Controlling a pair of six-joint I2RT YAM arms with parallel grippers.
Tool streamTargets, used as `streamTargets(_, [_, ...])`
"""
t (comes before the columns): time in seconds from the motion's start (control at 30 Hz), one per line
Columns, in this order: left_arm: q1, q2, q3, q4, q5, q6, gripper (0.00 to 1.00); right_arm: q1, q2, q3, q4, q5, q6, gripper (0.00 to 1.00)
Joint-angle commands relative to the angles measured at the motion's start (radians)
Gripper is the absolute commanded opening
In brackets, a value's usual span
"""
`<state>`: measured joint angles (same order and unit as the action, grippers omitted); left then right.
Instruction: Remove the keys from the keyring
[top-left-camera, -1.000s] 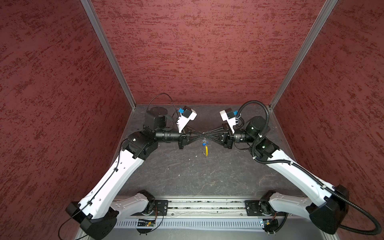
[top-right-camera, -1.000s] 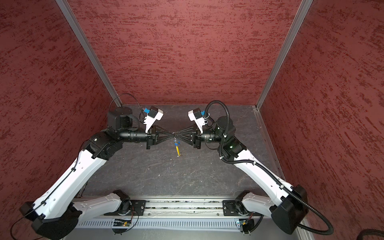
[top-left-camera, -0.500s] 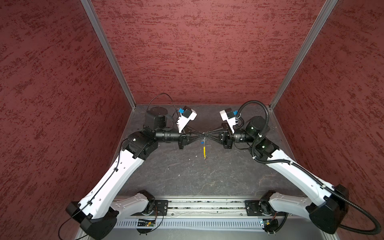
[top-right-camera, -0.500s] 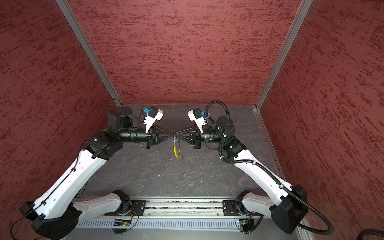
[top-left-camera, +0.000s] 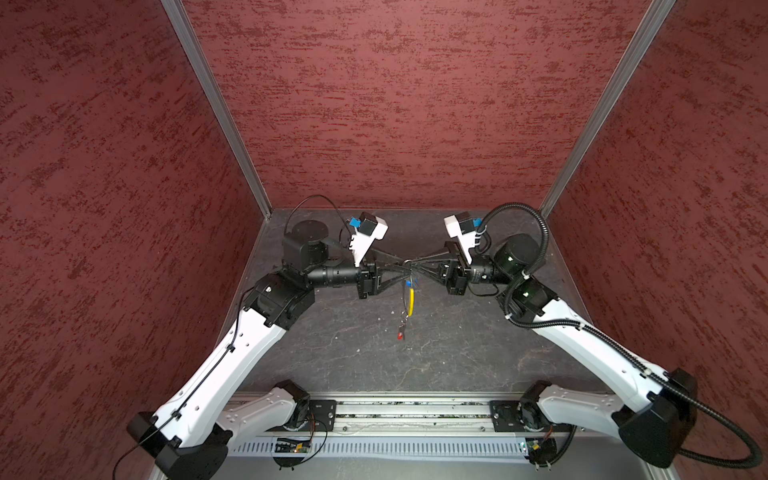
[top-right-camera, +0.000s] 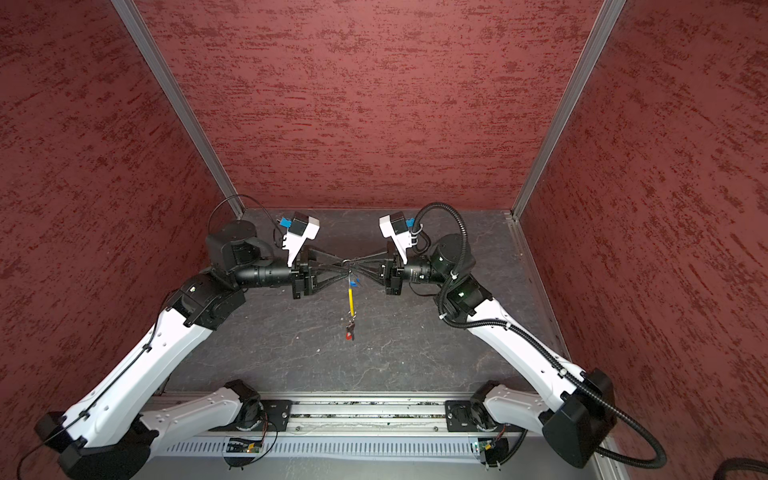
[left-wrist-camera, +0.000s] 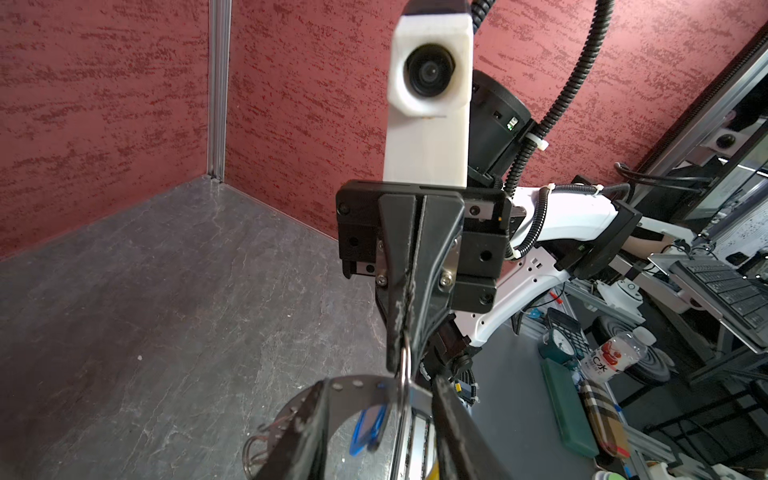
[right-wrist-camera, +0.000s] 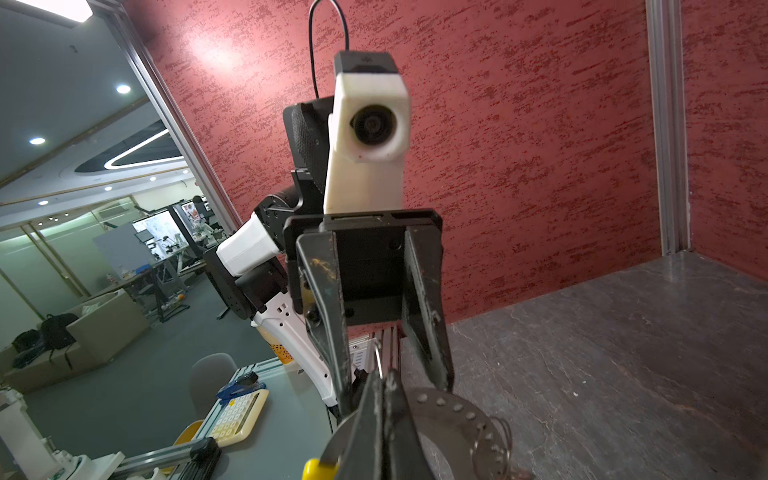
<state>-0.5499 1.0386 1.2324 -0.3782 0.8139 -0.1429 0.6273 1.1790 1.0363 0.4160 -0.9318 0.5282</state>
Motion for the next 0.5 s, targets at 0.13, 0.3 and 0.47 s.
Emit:
streamTargets(0.13, [-0.002,-0.069,-0.135,0.395,-0.012,-0.156,0.33,0.006,-0.032,-0.015,0.136,0.060,0.048,0.00])
streamTargets(0.3, [0.007,-0.074,-0.163,0.466,-0.038,-0.202,0.26,0.006,-0.032,-0.014,0.150,0.067,0.055,0.00])
streamTargets(0.47, [0.033,-0.071,-0.175,0.535,-0.004,-0.267,0.26,0.006,-0.033,-0.016,0.151,0.070,0.056,0.00])
